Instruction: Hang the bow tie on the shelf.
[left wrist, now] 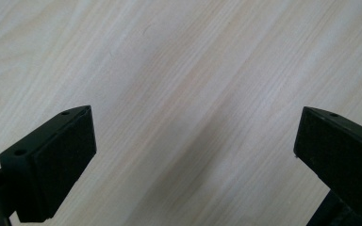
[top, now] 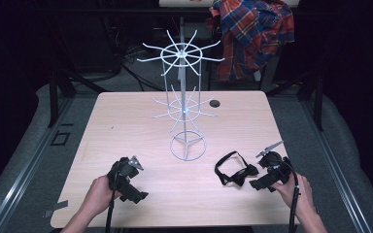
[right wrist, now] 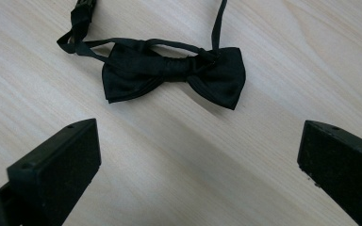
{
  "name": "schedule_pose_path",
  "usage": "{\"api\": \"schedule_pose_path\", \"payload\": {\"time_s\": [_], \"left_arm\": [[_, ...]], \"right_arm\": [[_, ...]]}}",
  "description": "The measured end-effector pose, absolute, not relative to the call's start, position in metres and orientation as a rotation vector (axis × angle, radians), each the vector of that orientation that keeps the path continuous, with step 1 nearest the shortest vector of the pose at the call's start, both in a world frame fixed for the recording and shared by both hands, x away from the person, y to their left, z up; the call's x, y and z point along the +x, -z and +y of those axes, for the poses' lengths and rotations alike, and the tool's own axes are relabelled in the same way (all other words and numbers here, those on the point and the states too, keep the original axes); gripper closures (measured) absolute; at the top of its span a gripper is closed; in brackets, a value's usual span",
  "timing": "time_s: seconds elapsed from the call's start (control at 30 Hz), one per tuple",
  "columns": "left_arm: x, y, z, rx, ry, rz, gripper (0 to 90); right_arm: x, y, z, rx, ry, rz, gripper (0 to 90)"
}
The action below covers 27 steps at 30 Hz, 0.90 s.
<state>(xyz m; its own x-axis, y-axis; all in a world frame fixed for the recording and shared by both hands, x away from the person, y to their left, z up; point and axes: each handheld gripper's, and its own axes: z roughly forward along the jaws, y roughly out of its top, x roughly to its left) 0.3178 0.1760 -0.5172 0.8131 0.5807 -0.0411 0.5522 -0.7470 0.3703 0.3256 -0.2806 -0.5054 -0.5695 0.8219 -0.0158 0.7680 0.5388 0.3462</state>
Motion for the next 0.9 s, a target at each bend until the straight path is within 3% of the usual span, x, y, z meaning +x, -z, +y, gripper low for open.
{"api": "schedule_pose_path", "payload": {"time_s": [0.9], "left_arm": [[0.314, 0.516, 0.175, 2.644, -0.113, 0.828, 0.1]], "right_arm": [[0.333, 0.503, -0.27, 1.322, -0.557, 2.589, 0.0]]}}
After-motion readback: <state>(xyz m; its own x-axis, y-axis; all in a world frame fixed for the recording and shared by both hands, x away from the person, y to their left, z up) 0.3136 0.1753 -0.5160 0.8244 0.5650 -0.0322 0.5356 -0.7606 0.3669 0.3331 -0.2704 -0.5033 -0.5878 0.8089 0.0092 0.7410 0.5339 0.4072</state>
